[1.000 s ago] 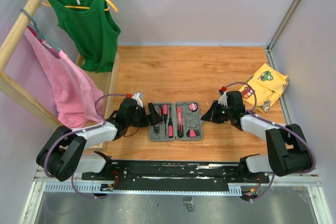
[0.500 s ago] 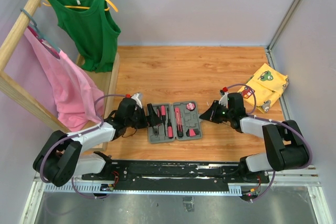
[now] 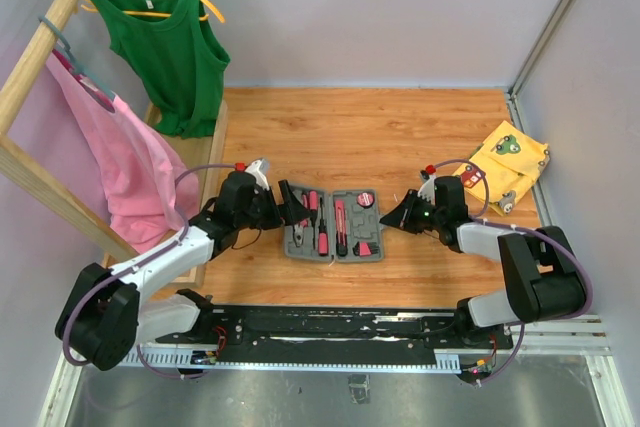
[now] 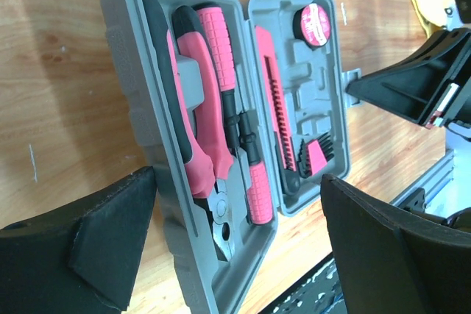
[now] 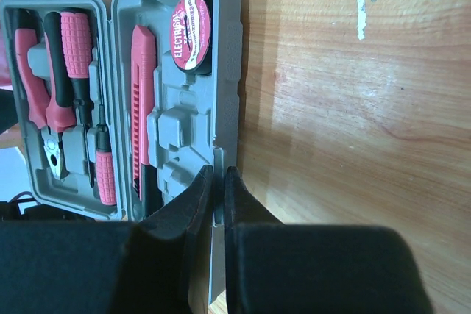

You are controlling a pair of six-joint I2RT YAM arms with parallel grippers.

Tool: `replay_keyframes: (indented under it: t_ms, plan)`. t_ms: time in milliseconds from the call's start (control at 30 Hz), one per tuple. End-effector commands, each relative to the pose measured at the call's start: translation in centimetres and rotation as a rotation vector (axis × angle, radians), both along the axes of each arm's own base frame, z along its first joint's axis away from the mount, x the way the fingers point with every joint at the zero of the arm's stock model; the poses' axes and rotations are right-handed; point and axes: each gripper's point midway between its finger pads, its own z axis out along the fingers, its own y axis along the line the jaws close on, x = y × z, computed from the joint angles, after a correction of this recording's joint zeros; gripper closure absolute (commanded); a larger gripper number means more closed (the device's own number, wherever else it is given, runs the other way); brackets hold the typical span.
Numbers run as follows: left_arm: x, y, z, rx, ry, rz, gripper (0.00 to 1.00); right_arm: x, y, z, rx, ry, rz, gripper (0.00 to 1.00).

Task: Sort the tools into containers
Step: Close the storage box at the center of the board.

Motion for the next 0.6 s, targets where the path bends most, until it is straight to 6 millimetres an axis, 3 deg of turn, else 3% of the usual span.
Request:
replay_keyframes:
  t_ms: [0,300,567]
  plan:
    - [0.4,-3.6,6.5,-0.180,-0.128,-0.121,0.07,-2.8,0.1,-2.5,-0.013,0.119,0.038,0.99]
    - [0.1,-5.7,8.4,-0.197,-0.157,-0.163,0.07,-3.1,0.2,-2.9,-0.012,0.130,0.044,0.99]
    - [-1.1,-8.6,8.7,-0.223,-0.151,-0.221,0.08,-3.1,0.2,-3.0,-0.011,0.129,0.042,0.99]
